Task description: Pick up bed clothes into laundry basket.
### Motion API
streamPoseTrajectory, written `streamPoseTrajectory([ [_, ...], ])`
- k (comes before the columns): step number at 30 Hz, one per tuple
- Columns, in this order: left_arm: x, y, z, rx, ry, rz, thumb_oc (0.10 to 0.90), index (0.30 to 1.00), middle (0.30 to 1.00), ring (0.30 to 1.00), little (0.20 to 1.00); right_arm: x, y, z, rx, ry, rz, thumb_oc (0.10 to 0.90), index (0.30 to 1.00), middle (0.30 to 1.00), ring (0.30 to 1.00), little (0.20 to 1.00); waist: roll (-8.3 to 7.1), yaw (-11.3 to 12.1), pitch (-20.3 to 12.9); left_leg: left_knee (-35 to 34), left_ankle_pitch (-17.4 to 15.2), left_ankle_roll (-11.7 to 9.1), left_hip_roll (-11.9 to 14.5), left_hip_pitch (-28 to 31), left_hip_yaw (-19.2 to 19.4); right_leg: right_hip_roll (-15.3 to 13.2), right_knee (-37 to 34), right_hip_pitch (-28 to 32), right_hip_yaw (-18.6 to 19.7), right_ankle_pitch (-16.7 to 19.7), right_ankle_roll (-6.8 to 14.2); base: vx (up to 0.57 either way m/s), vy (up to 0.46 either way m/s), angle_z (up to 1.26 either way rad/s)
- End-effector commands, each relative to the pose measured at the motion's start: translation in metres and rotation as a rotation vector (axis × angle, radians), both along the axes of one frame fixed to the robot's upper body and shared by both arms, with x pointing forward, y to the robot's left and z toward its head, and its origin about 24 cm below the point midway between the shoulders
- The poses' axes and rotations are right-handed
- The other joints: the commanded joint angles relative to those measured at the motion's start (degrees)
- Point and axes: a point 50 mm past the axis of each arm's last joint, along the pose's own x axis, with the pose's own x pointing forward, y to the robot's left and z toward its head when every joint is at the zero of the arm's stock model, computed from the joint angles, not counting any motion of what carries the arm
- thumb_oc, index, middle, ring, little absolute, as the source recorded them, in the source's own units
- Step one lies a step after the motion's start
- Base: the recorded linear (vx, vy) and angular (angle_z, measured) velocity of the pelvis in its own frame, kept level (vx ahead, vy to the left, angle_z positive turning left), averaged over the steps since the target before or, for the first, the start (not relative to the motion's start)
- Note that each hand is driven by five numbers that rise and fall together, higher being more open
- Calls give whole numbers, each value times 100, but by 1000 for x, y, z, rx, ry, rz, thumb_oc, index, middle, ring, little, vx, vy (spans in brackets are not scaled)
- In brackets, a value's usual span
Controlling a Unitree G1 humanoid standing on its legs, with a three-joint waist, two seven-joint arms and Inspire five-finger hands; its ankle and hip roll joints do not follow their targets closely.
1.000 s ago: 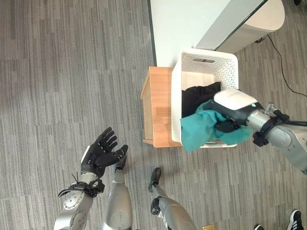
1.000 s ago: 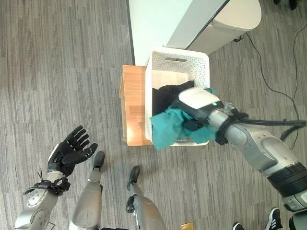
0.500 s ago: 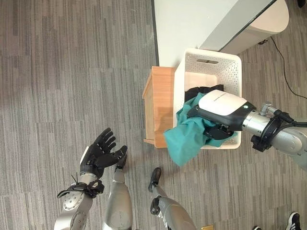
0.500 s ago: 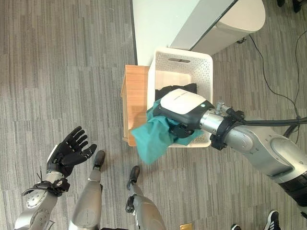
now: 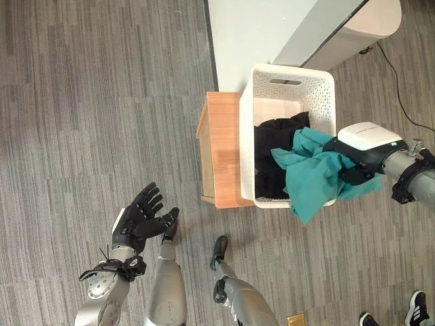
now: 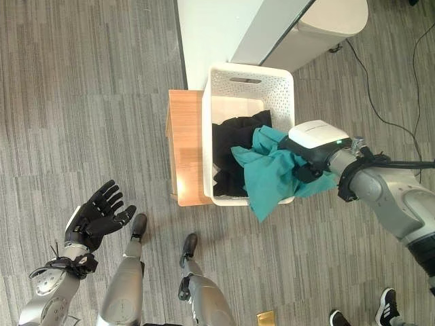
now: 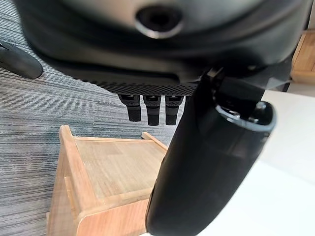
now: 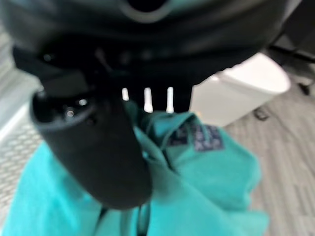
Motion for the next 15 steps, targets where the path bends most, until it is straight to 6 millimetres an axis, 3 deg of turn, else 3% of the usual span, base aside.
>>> streamPoseTrajectory([
  [1, -5, 7, 30, 63, -148, -7, 800, 900, 900, 900, 900, -9, -17, 102, 2, -404, -74, 400, 300, 300, 300, 300, -456, 106, 40, -165, -353, -153, 41, 283, 189, -479, 309, -68, 117, -149, 415, 16, -21, -10],
  [2, -5, 7, 30, 56, -147, -7, 800, 900, 900, 900, 900, -10, -22, 107, 42, -427, -86, 400, 300, 300, 300, 300, -466, 120, 50, -165, -349, -156, 45, 282, 185, -475, 309, -66, 117, -151, 416, 19, -34, -8],
  [3, -5, 7, 30, 43, -149, 3, 800, 900, 900, 900, 900, -10, -34, 118, 254, -490, -111, 400, 300, 300, 300, 300, -472, 116, 65, -165, -343, -158, 58, 278, 170, -467, 302, -56, 102, -159, 406, 12, -27, -4],
  [4, -5, 7, 30, 43, -149, 4, 800, 900, 900, 900, 900, -10, -34, 118, 255, -490, -111, 400, 300, 300, 300, 300, -473, 113, 62, -165, -341, -159, 57, 273, 169, -468, 301, -60, 101, -158, 406, 25, -33, 0],
  [6, -6, 8, 28, 23, -147, 20, 800, 900, 900, 900, 900, -15, -48, 132, 537, -599, -103, 400, 300, 300, 300, 300, -506, 104, 84, -165, -342, -160, 75, 271, 154, -458, 299, -53, 92, -163, 397, 0, 0, 0],
  [11, -6, 10, 28, 21, -140, 35, 800, 900, 900, 900, 900, -18, -56, 134, 718, -647, -86, 400, 300, 300, 300, 300, -538, 112, 124, -165, -347, -158, 82, 260, 130, -443, 318, -55, 83, -184, 386, 1, -6, 1],
  [15, -7, 10, 26, 7, -135, 46, 800, 900, 900, 900, 900, -16, -57, 122, 853, -646, -64, 400, 300, 300, 300, 300, -535, 106, 167, -165, -350, -145, 86, 252, 125, -435, 355, -75, 80, -205, 374, 0, 0, 0],
])
